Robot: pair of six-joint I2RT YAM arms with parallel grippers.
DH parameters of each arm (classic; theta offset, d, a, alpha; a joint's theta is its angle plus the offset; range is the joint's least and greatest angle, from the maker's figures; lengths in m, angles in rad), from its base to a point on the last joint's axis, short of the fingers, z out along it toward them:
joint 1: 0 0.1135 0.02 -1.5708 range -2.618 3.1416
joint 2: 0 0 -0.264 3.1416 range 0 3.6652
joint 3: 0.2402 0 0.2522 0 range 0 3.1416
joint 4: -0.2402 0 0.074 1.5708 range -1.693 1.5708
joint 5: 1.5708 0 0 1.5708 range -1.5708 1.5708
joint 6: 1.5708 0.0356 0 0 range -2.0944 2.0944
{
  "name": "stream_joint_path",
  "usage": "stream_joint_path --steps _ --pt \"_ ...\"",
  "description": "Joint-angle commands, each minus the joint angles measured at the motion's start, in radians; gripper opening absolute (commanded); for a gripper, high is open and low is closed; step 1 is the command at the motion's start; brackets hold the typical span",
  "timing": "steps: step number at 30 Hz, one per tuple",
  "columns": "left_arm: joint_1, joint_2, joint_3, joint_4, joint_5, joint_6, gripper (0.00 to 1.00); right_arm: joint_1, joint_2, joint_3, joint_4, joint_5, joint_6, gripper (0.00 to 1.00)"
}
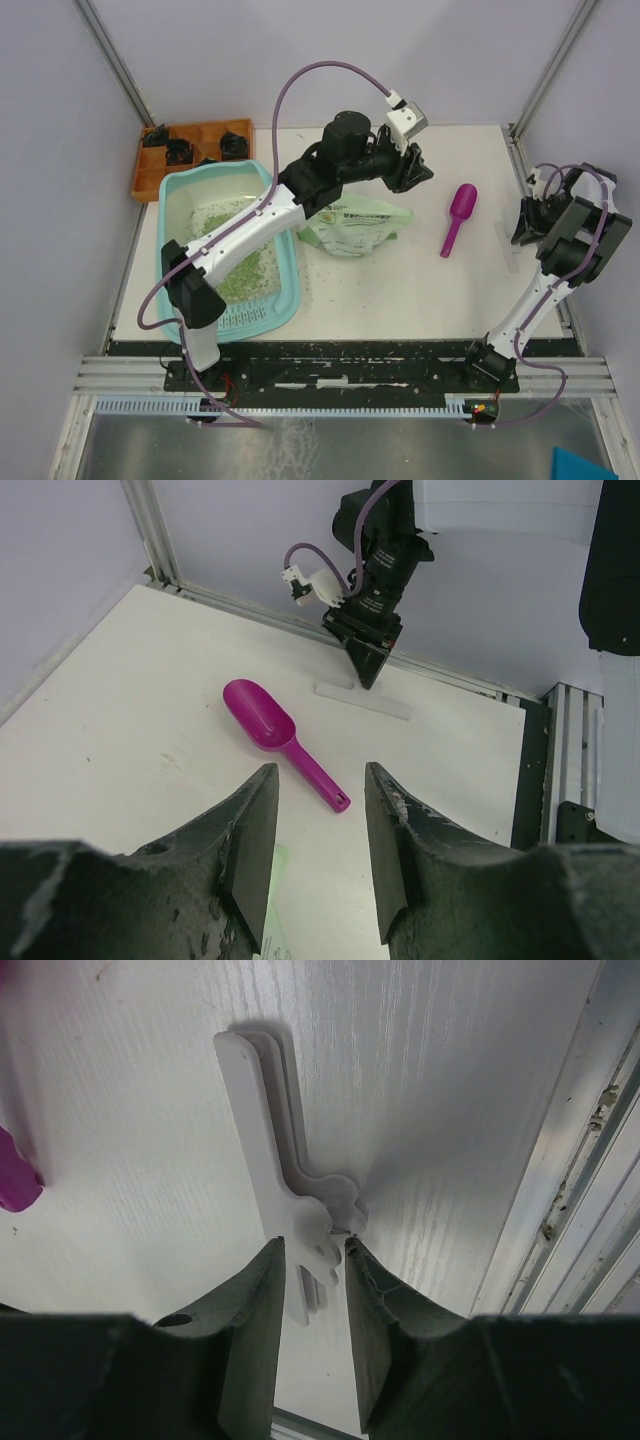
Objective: Fill the litter box with clean litter
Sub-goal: Pick up the clamp at the center of the board.
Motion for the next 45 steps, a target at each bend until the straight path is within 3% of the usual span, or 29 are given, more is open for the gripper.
stream_joint_path --steps 1,7,13,21,25,28,34,36,40,45 --pt "-0.001 -0.062 -0.016 0.017 -0.016 -0.011 0.48 0.0 0.021 0.001 0.003 -0.019 0.003 0.37" --pt "-0.001 -0.074 -0.021 -0.011 -0.031 0.002 0.48 -0.001 0.029 -0.011 0.008 -0.028 0.003 0.35" --pt "-0.001 -0.081 -0.029 -0.016 -0.04 0.008 0.48 -0.001 -0.012 -0.034 0.029 -0.062 0.016 0.03" --pt "0.001 -0.108 -0.066 -0.016 -0.074 0.009 0.51 -0.001 -0.158 0.025 -0.092 -0.144 0.003 0.02" --pt "0.012 -0.198 -0.194 0.044 -0.104 0.003 0.62 0.0 -0.271 0.088 -0.141 -0.167 0.006 0.02" --pt "0.051 -0.287 -0.333 0.156 -0.101 -0.082 0.71 -0.001 -0.31 0.198 -0.221 -0.223 0.005 0.02" --pt "0.196 -0.412 -0.567 0.385 0.058 -0.374 0.91 0.02 -0.307 0.497 -0.527 -0.547 -0.075 0.02" --pt "0.227 -0.436 -0.618 0.424 0.073 -0.436 0.88 0.076 -0.311 0.573 -0.609 -0.623 -0.115 0.02" --pt "0.241 -0.493 -0.658 0.409 0.059 -0.425 0.78 0.257 -0.414 0.518 -0.612 -0.584 -0.169 0.02" --pt "0.248 -0.564 -0.711 0.38 0.004 -0.368 0.58 0.389 -0.481 0.498 -0.608 -0.672 -0.115 0.02"
